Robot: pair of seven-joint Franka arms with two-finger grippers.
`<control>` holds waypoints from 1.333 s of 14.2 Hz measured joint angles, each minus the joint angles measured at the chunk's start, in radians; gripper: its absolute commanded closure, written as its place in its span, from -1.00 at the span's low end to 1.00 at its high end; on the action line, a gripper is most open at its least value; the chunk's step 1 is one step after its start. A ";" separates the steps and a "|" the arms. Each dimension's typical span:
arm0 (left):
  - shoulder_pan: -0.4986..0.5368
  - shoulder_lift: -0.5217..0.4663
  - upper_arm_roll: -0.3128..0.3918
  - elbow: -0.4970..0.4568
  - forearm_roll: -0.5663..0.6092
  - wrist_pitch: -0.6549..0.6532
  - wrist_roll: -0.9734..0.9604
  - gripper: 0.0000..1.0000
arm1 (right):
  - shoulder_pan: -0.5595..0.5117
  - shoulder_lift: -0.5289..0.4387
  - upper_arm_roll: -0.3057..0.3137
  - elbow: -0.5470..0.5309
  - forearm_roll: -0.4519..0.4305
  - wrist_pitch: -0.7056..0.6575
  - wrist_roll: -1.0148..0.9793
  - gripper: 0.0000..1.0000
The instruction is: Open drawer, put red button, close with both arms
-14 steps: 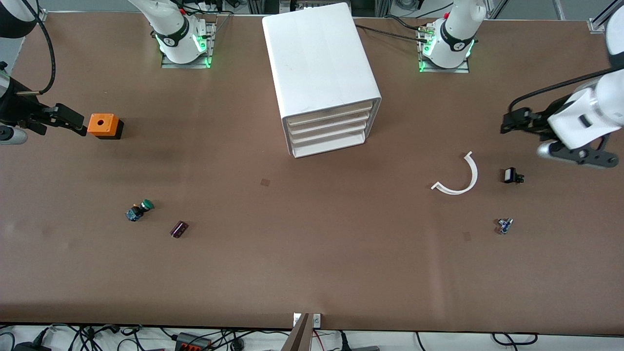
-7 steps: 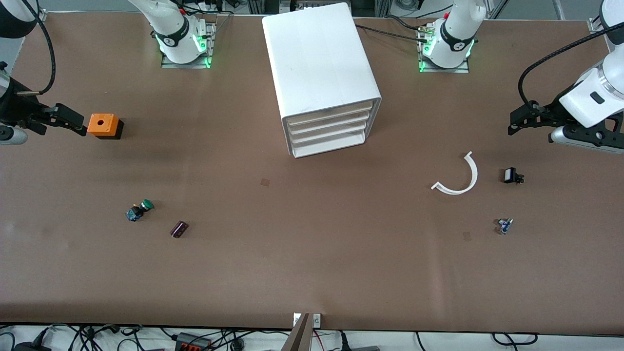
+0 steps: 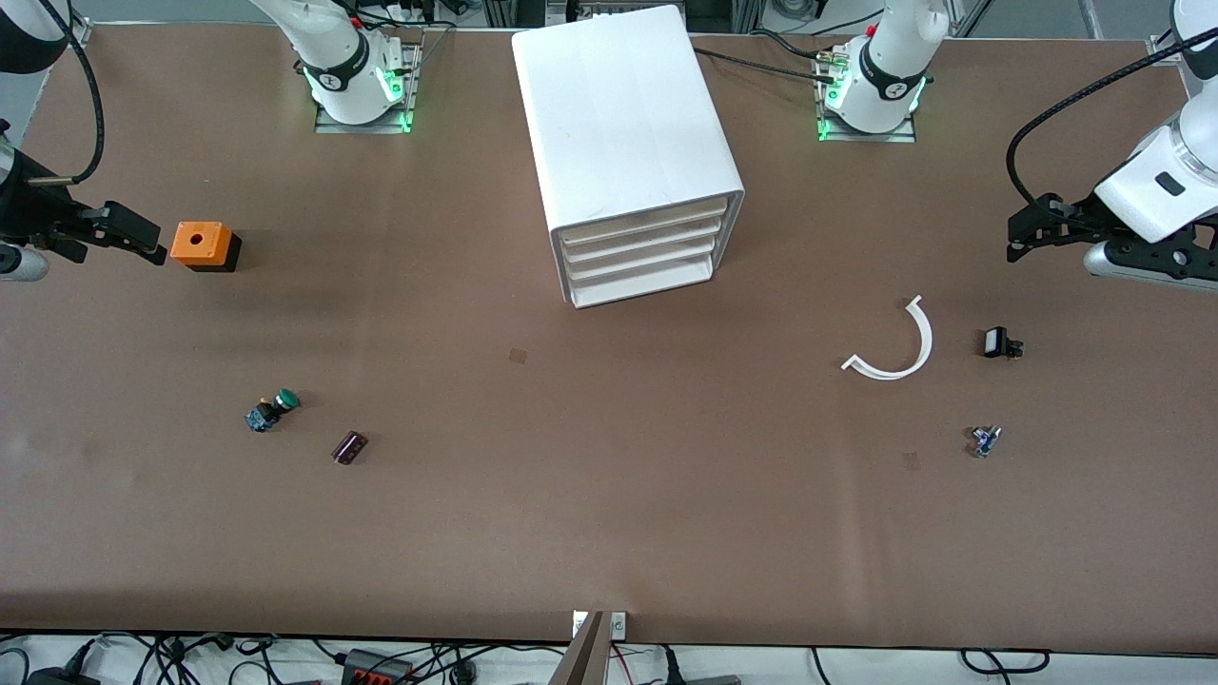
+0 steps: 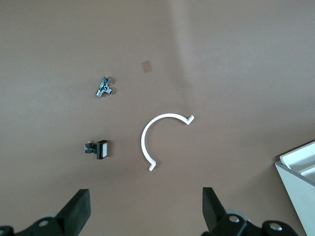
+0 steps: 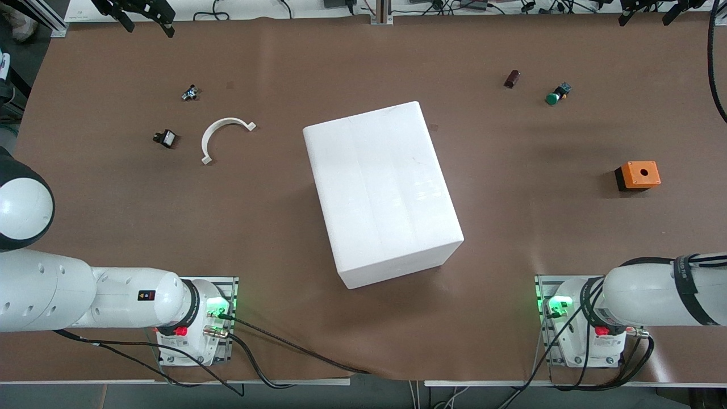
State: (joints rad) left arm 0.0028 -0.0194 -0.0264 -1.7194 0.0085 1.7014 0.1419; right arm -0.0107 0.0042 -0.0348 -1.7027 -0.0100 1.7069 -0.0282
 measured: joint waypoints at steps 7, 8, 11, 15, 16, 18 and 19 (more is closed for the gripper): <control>-0.010 -0.024 -0.004 0.001 0.000 -0.030 -0.008 -1.00 | 0.000 0.000 0.000 0.000 0.000 -0.005 0.000 -1.00; -0.011 -0.027 -0.007 0.002 0.000 -0.040 -0.025 -1.00 | 0.000 0.000 0.000 0.000 0.000 -0.004 0.000 -1.00; -0.013 -0.035 -0.022 0.004 0.000 -0.057 -0.066 -1.00 | 0.000 0.000 0.000 0.000 0.000 0.002 0.000 -1.00; -0.012 -0.052 -0.025 0.005 0.000 -0.067 -0.078 -1.00 | 0.000 0.000 0.000 0.000 0.000 0.005 0.000 -1.00; -0.012 -0.053 -0.025 0.006 0.000 -0.072 -0.079 -1.00 | 0.000 0.000 0.000 0.000 0.000 0.007 0.000 -1.00; -0.012 -0.053 -0.025 0.014 0.000 -0.073 -0.079 -1.00 | 0.000 -0.002 0.000 -0.002 0.000 0.011 0.000 -1.00; -0.012 -0.053 -0.025 0.018 0.000 -0.074 -0.079 -1.00 | 0.000 -0.004 0.000 -0.007 0.000 0.017 0.000 -1.00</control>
State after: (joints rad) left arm -0.0094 -0.0725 -0.0518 -1.7015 0.0083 1.6276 0.0625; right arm -0.0107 0.0006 -0.0348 -1.7095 -0.0100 1.7241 -0.0282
